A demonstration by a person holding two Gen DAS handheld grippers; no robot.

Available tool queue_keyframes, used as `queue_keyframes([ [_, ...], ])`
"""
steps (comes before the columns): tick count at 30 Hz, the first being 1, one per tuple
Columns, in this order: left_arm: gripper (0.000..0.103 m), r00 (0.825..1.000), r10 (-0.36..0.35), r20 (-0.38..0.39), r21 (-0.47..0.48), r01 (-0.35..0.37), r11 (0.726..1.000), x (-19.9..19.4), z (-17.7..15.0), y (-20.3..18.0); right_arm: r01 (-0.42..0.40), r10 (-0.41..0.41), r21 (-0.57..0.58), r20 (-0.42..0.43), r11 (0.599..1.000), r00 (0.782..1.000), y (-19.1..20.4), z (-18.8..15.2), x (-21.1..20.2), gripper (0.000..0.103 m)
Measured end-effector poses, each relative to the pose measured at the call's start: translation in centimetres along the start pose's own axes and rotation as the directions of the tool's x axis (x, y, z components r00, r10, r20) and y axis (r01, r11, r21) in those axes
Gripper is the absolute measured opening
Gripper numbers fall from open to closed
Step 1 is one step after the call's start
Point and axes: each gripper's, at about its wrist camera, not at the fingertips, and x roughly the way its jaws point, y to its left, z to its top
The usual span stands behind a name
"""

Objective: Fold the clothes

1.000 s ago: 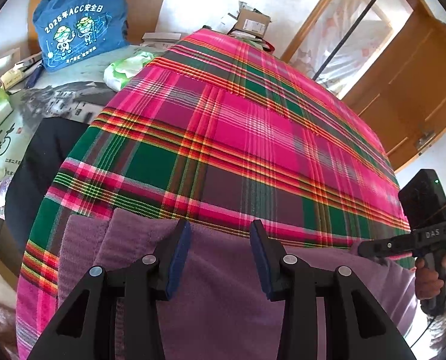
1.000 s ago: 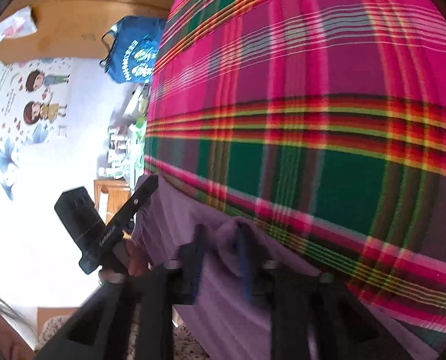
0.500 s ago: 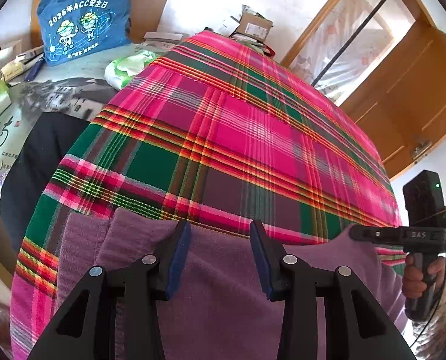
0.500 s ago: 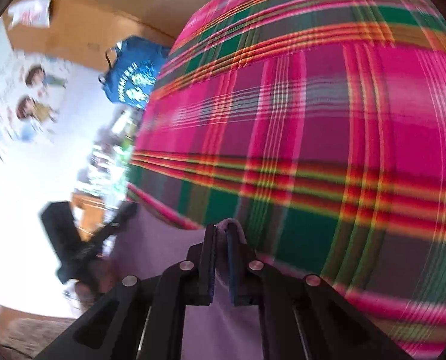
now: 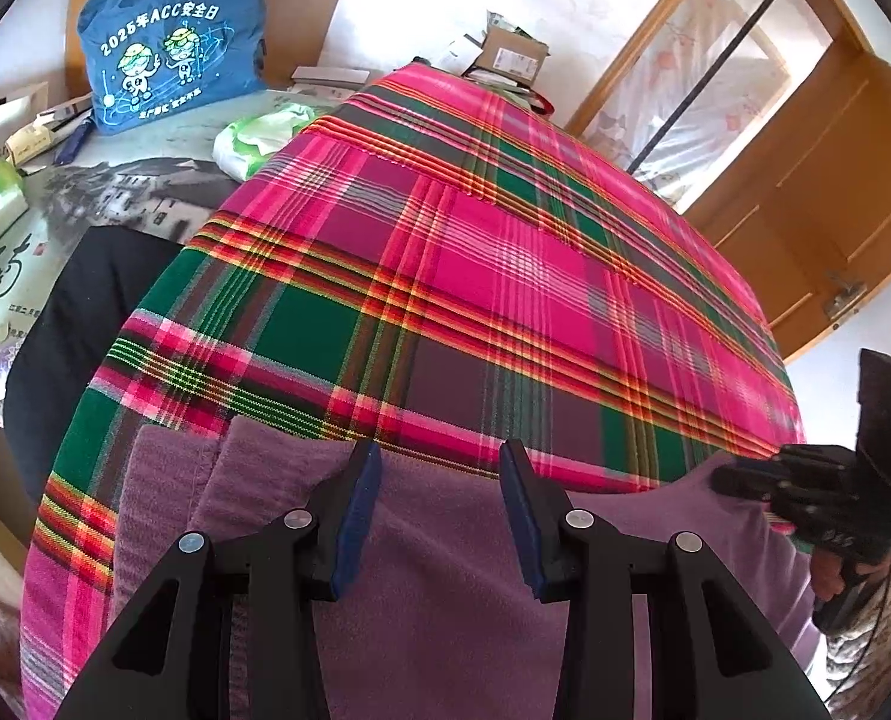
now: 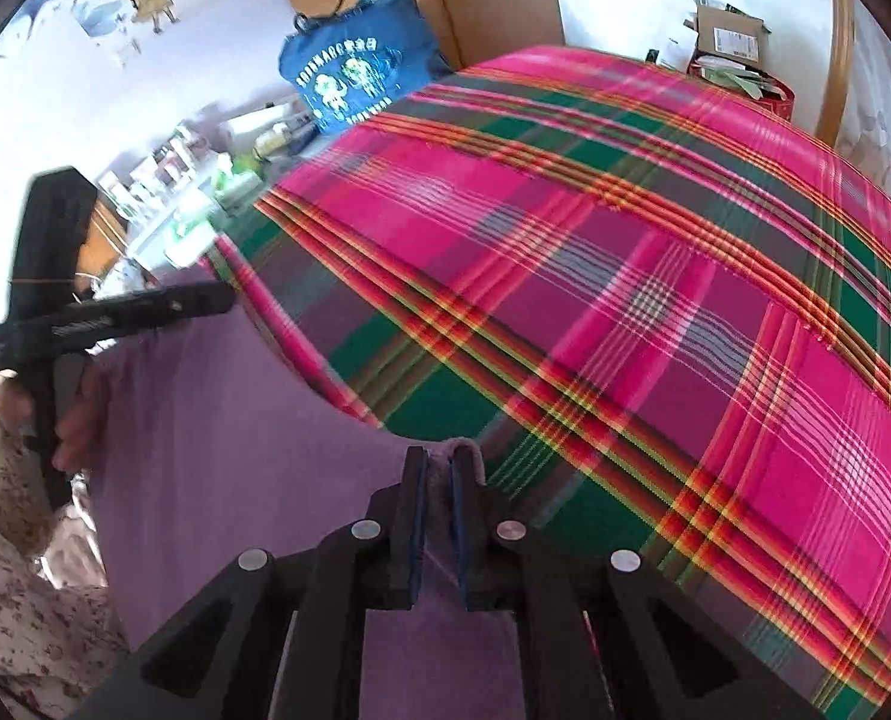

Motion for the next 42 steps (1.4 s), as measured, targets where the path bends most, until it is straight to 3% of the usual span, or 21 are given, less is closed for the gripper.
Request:
queue_keyframes([
  [2, 0.042, 1.000, 0.008, 0.004, 0.001, -0.008, 1.000, 0.0, -0.1, -0.1, -0.037, 0.036, 0.045, 0.037, 0.998, 0.999, -0.6, -0.1, -1.1, 0.010],
  [5, 0.042, 1.000, 0.015, 0.007, -0.001, -0.015, 1.000, -0.1, -0.2, -0.2, 0.054, -0.062, 0.088, 0.089, 0.995, 0.994, -1.1, -0.2, -2.8, 0.015],
  [9, 0.042, 1.000, 0.029, 0.000, -0.003, -0.029, 1.000, -0.1, -0.1, -0.4, 0.020, -0.035, 0.138, 0.105, 0.990, 0.994, -1.6, -1.7, -4.1, 0.015],
  [13, 0.043, 1.000, 0.013, -0.006, 0.017, -0.013, 1.000, -0.4, -0.3, -1.8, 0.071, -0.078, 0.153, 0.039, 0.986, 0.996, -1.3, -4.0, -3.2, 0.015],
  [16, 0.043, 1.000, -0.008, -0.006, 0.041, 0.008, 0.999, -0.7, -0.5, -3.1, 0.148, -0.153, 0.181, 0.012, 0.972, 0.988, -1.7, -5.7, -2.9, 0.015],
  [21, 0.043, 0.999, -0.043, -0.008, 0.082, 0.043, 0.996, -1.1, -1.0, -5.3, 0.195, -0.210, 0.228, 0.039, 0.954, 0.977, -1.7, -6.4, -3.7, 0.015],
  [26, 0.043, 0.989, -0.116, -0.088, 0.181, 0.130, 0.975, 0.1, -2.4, -9.1, 0.171, -0.217, 0.302, 0.124, 0.938, 0.968, -1.2, -8.5, -6.6, 0.016],
  [30, 0.043, 0.969, -0.153, -0.193, 0.258, 0.201, 0.945, 1.9, -3.9, -12.1, 0.206, -0.273, 0.392, 0.124, 0.897, 0.954, -1.6, -11.8, -7.6, 0.021],
  [34, 0.043, 0.967, -0.153, -0.205, 0.284, 0.208, 0.936, 2.4, -5.0, -13.4, 0.299, -0.404, 0.481, 0.129, 0.824, 0.905, -1.9, -14.7, -8.9, 0.022],
  [38, 0.043, 0.968, -0.143, -0.208, 0.289, 0.200, 0.936, 2.9, -5.7, -13.7, 0.340, -0.507, 0.580, 0.148, 0.740, 0.849, -2.2, -18.1, -11.9, 0.030],
  [42, 0.043, 0.971, -0.137, -0.198, 0.283, 0.190, 0.940, 3.0, -5.8, -13.8, 0.330, -0.549, 0.660, 0.149, 0.675, 0.823, -1.9, -22.3, -14.1, 0.031],
])
